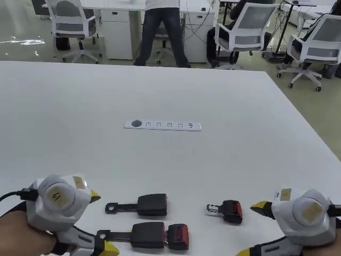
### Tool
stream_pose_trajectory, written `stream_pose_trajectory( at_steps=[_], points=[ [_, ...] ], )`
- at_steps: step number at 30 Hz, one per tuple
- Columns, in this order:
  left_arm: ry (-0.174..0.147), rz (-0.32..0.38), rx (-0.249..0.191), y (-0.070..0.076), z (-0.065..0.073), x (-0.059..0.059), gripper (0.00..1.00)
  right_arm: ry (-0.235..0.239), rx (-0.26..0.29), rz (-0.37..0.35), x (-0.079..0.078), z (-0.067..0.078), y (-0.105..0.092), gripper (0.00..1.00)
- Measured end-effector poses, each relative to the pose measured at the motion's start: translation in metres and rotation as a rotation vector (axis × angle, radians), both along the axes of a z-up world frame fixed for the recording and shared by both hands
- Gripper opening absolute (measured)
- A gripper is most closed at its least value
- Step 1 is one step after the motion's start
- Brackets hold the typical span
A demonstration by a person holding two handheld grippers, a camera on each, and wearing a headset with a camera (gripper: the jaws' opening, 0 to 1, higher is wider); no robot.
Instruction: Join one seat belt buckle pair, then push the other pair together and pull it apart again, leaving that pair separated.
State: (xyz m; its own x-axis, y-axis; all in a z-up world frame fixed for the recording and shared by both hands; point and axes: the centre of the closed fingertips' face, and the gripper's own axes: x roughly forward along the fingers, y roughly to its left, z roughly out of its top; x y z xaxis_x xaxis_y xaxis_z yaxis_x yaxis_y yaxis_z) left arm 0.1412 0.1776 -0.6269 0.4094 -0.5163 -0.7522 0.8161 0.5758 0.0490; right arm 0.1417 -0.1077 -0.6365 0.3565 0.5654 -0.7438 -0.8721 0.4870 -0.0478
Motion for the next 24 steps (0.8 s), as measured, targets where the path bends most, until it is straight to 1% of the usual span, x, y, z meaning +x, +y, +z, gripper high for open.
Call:
stream_pose_trajectory(
  at_steps=[2, 3, 4, 5, 6, 8, 9, 10, 12, 13, 15, 17, 20, 22, 24],
  points=[
    [0.0, 0.019, -0.003, 0.006, 0.0, -0.003, 0.83, 0.003, 0.011, -0.018, -0.001, 0.001, -0.002, 0.77],
    [0.005, 0.04, -0.007, 0.012, 0.0, -0.006, 0.83, 0.004, 0.032, -0.043, -0.001, 0.003, -0.002, 0.78],
    [0.009, 0.06, -0.003, 0.018, -0.001, -0.009, 0.83, 0.0, 0.044, -0.054, 0.0, 0.004, -0.002, 0.79],
    [0.004, 0.068, 0.003, 0.021, -0.002, -0.01, 0.84, -0.007, 0.05, -0.06, -0.001, 0.007, -0.002, 0.79],
    [0.0, 0.08, 0.0, 0.024, -0.001, -0.011, 0.85, -0.013, 0.058, -0.065, -0.002, 0.012, 0.0, 0.8],
    [0.015, 0.124, -0.037, 0.027, 0.002, -0.013, 0.86, -0.011, 0.105, -0.106, 0.003, 0.013, 0.001, 0.83],
    [0.018, 0.136, -0.05, 0.028, 0.002, -0.014, 0.88, -0.011, 0.13, -0.117, 0.002, 0.018, 0.005, 0.85],
    [0.017, 0.141, -0.053, 0.029, 0.003, -0.015, 0.9, -0.019, 0.131, -0.124, 0.0, 0.025, 0.008, 0.86],
    [0.013, 0.146, -0.055, 0.032, 0.003, -0.015, 0.95, -0.023, 0.13, -0.126, 0.002, 0.022, 0.008, 0.91],
    [0.01, 0.153, -0.062, 0.033, 0.003, -0.016, 0.97, -0.029, 0.134, -0.126, 0.001, 0.023, 0.011, 0.94],
    [0.017, 0.167, -0.082, 0.034, 0.004, -0.018, 1.0, -0.028, 0.144, -0.138, 0.001, 0.023, 0.012, 1.0],
    [0.012, 0.182, -0.086, 0.039, 0.004, -0.018, 1.0, -0.027, 0.14, -0.14, -0.002, 0.021, 0.012, 0.99],
    [0.011, 0.201, -0.099, 0.039, 0.005, -0.021, 1.0, -0.026, 0.131, -0.142, -0.007, 0.021, 0.013, 1.0],
    [0.013, 0.21, -0.111, 0.041, 0.005, -0.022, 1.0, -0.028, 0.127, -0.146, -0.008, 0.019, 0.011, 1.0],
    [0.006, 0.218, -0.117, 0.041, 0.006, -0.022, 1.0, -0.026, 0.127, -0.149, -0.011, 0.017, 0.011, 1.0]
  ],
)
